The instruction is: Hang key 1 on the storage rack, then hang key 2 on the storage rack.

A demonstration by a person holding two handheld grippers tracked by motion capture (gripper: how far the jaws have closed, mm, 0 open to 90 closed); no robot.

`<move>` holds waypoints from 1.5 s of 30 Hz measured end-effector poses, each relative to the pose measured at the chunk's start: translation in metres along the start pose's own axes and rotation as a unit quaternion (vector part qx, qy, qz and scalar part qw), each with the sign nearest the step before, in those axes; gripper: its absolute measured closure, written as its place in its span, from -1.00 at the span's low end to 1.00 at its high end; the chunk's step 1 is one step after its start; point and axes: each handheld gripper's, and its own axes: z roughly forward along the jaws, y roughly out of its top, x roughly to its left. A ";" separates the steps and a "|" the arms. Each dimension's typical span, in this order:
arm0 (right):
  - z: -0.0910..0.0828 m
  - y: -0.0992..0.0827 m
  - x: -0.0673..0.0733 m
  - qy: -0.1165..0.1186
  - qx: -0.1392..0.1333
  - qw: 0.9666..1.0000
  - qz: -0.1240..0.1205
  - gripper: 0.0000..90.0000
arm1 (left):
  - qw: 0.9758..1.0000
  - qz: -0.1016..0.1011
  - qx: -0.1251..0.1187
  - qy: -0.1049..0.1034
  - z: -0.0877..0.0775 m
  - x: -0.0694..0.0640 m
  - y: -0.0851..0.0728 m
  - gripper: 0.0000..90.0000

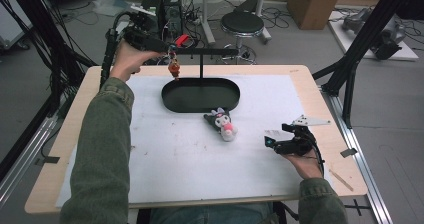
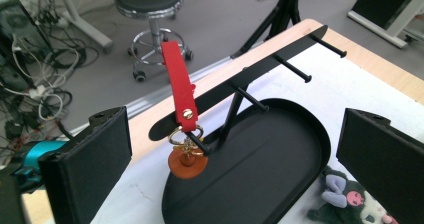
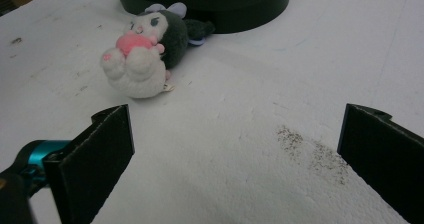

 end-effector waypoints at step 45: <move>0.002 0.025 0.008 -0.016 0.030 0.999 -0.013 -0.99 | 0.999 0.029 0.033 0.020 -0.056 -0.004 -0.153 -0.96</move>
